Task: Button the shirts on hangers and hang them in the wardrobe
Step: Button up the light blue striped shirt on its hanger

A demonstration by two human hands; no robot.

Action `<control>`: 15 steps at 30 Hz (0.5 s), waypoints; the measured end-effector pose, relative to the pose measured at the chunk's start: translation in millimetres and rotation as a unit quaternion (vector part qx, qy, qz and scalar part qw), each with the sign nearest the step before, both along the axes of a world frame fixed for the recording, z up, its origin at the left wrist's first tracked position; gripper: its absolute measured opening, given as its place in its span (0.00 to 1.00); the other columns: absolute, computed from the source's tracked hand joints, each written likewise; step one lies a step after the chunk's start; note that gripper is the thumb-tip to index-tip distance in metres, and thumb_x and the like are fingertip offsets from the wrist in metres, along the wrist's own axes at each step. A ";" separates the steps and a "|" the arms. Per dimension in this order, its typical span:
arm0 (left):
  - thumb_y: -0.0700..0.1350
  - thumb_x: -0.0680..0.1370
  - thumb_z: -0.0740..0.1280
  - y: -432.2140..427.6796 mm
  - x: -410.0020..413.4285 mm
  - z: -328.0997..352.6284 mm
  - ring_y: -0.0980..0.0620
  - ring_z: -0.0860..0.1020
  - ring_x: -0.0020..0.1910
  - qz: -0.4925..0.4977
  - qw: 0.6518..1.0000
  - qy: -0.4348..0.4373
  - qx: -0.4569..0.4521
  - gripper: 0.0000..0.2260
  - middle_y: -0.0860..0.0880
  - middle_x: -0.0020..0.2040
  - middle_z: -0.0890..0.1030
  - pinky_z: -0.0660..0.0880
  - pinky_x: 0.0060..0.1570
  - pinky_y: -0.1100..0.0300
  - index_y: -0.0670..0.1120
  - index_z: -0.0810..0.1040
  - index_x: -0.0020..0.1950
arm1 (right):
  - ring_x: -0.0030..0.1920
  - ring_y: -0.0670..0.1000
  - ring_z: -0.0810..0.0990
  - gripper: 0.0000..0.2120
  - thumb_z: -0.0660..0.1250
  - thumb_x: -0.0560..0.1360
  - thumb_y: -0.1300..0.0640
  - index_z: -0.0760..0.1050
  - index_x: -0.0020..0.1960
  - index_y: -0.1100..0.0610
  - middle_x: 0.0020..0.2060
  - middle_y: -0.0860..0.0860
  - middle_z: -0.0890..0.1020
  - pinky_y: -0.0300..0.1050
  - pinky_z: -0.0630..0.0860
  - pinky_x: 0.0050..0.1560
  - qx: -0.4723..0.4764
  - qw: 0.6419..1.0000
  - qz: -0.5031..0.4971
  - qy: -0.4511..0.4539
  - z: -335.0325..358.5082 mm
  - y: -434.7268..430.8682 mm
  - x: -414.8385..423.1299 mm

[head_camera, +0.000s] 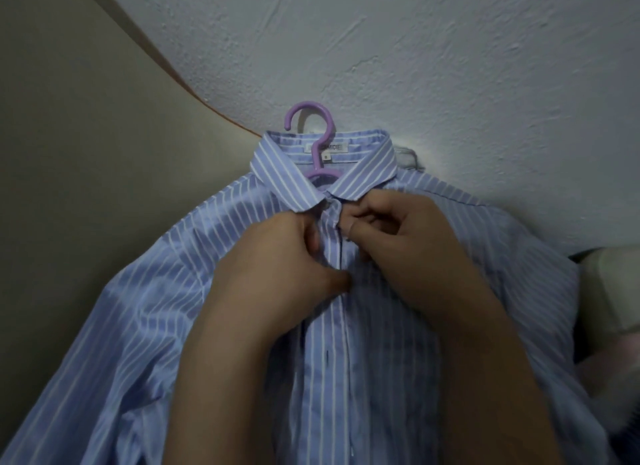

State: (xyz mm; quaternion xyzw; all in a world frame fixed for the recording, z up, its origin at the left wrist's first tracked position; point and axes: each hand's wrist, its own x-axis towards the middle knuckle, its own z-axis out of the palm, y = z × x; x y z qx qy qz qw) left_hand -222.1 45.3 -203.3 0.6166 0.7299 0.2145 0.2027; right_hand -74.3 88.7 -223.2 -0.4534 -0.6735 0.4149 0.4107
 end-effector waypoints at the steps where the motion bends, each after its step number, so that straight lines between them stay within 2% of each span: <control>1: 0.59 0.59 0.78 0.0 -1.4 0.0 0.51 0.72 0.33 0.004 1.000 0.011 -0.010 0.22 0.53 0.31 0.73 0.68 0.34 0.55 0.50 0.70 0.35 | 0.32 0.41 0.74 0.05 0.70 0.75 0.62 0.80 0.40 0.60 0.29 0.47 0.79 0.43 0.74 0.39 -0.001 1.000 0.001 0.006 -0.2 0.6 0.9; 4: 0.63 0.55 0.71 -2.3 -2.6 0.1 0.50 0.75 0.34 0.003 0.999 0.009 -0.044 0.20 0.53 0.32 0.76 0.72 0.36 0.54 0.51 0.72 0.35 | 0.32 0.41 0.73 0.08 0.69 0.74 0.66 0.80 0.39 0.56 0.32 0.41 0.81 0.37 0.72 0.38 0.000 1.000 0.018 -0.012 0.3 0.7 3.4; 6: 0.66 0.55 0.71 -3.8 -1.4 1.7 0.51 0.75 0.34 0.011 0.999 0.005 -0.049 0.22 0.54 0.31 0.75 0.73 0.36 0.54 0.50 0.73 0.34 | 0.33 0.45 0.77 0.09 0.68 0.73 0.67 0.78 0.37 0.56 0.34 0.47 0.83 0.39 0.72 0.37 0.001 0.998 0.023 -0.053 -1.0 0.9 2.6; 7: 0.68 0.55 0.72 -4.1 -0.4 2.3 0.51 0.74 0.33 0.015 0.999 -0.001 -0.049 0.24 0.54 0.29 0.74 0.72 0.35 0.55 0.49 0.72 0.33 | 0.33 0.46 0.78 0.08 0.69 0.72 0.65 0.77 0.35 0.58 0.32 0.49 0.82 0.40 0.72 0.36 -0.005 0.996 0.023 -0.082 -1.5 0.9 2.0; 9: 0.68 0.54 0.73 -4.8 1.4 3.7 0.50 0.71 0.31 0.027 0.998 -0.013 -0.048 0.26 0.54 0.27 0.70 0.69 0.34 0.56 0.48 0.71 0.30 | 0.29 0.43 0.74 0.13 0.75 0.70 0.59 0.74 0.32 0.59 0.26 0.50 0.77 0.40 0.71 0.33 -0.039 0.993 0.029 -0.112 -2.0 -0.3 1.3; 11: 0.67 0.54 0.73 -4.6 1.6 4.3 0.49 0.71 0.31 0.033 0.998 -0.020 -0.047 0.25 0.53 0.27 0.70 0.69 0.34 0.56 0.47 0.71 0.29 | 0.26 0.41 0.70 0.18 0.76 0.72 0.54 0.72 0.29 0.57 0.22 0.47 0.73 0.36 0.67 0.31 -0.052 0.992 0.035 -0.110 -0.3 -1.8 -0.3; 13: 0.66 0.55 0.77 -4.3 0.2 4.1 0.49 0.72 0.31 0.027 0.998 -0.019 -0.048 0.25 0.53 0.27 0.71 0.70 0.35 0.55 0.48 0.71 0.30 | 0.24 0.42 0.71 0.19 0.72 0.75 0.52 0.73 0.29 0.59 0.21 0.46 0.72 0.33 0.65 0.30 -0.014 0.994 0.007 -0.112 0.8 -1.1 -3.4; 15: 0.67 0.55 0.77 -4.3 -0.3 4.7 0.50 0.73 0.32 0.020 0.999 -0.012 -0.049 0.26 0.53 0.29 0.73 0.72 0.35 0.54 0.49 0.71 0.32 | 0.25 0.42 0.72 0.19 0.71 0.76 0.53 0.76 0.31 0.62 0.22 0.47 0.74 0.33 0.67 0.31 -0.010 0.998 -0.024 -0.064 3.5 0.3 -7.0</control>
